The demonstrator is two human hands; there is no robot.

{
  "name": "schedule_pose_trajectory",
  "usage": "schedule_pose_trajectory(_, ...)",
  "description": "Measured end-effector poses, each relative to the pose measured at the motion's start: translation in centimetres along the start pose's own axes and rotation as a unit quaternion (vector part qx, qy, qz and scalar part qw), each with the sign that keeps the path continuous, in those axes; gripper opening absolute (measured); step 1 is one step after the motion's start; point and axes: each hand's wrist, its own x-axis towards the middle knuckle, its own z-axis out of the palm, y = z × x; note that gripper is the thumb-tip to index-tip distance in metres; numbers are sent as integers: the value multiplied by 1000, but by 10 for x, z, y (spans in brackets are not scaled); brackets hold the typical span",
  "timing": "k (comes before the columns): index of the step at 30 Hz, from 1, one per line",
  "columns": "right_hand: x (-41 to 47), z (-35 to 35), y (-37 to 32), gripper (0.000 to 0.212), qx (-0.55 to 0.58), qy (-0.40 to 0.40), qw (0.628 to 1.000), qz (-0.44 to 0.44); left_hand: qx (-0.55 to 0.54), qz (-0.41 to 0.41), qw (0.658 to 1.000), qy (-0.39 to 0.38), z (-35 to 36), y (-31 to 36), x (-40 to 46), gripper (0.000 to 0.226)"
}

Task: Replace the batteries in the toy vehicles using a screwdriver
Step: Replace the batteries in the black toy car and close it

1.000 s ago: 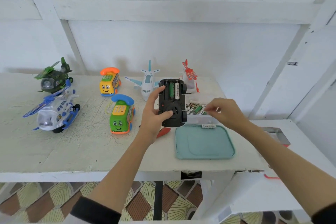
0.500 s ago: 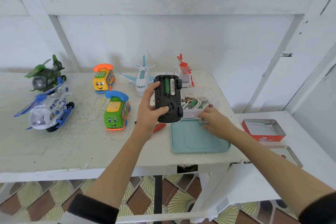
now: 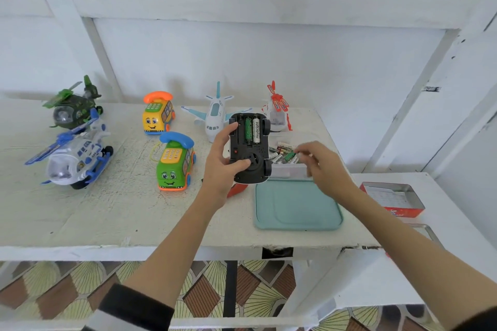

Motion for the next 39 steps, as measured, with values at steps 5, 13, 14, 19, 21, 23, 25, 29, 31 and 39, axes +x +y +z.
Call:
schedule_pose_trajectory(5,29,-12,-52,12,73,53,996,-15,-8,1,1000,-6,1,0,-1,76)
schedule_pose_trajectory(13,60,20,-82,11,-9,35,987,-158,-11,2,1000,-20,-2,2,-1,76)
schedule_pose_trajectory(14,61,23,-83,9,-13,31,987,-156,-13,1,1000,-21,-2,2,-1,77)
schedule_pose_trajectory(19,62,38,-87,5,-33,53,981,-183,-13,-3,1000,-19,-4,2,-1,80)
schedule_pose_trajectory(21,59,42,-87,6,-60,42,979,-191,-12,-5,1000,-26,-5,0,-1,81)
schedule_pose_trajectory(23,57,44,-86,10,-84,26,978,-189,-11,-7,999,-32,-5,-1,-2,82)
schedule_pose_trajectory(25,58,44,-86,13,-94,19,977,-192,-9,-9,999,-33,-4,-2,-2,81)
schedule_pose_trajectory(29,60,44,-86,17,-66,0,982,-175,-7,-8,999,-42,-3,-2,0,80)
schedule_pose_trajectory(31,59,45,-84,18,-52,-13,985,-164,6,-1,998,-57,0,1,0,80)
schedule_pose_trajectory(39,68,31,-83,12,-67,-1,989,-134,38,1,997,-67,0,1,0,82)
